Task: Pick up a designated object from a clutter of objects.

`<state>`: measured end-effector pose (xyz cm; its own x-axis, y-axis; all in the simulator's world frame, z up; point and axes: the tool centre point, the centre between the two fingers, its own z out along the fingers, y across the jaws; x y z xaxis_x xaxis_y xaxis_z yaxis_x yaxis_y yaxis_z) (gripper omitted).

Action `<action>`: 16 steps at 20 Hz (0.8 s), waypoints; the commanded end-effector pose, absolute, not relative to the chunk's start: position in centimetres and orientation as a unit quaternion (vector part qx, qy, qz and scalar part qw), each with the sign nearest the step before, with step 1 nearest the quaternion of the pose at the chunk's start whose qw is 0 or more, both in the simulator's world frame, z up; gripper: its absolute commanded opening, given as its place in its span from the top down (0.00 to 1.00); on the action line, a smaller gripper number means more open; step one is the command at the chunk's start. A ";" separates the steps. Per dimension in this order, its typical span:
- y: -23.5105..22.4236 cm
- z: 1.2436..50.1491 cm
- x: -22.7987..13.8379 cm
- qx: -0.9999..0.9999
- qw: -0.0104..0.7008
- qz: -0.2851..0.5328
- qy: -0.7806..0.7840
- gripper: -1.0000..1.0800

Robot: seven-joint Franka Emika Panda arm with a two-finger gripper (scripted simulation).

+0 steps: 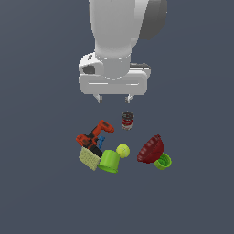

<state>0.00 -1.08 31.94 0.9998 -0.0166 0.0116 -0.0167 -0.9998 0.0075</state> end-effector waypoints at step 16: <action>-2.2 31.2 -0.2 1.000 0.005 -0.001 0.004 0.19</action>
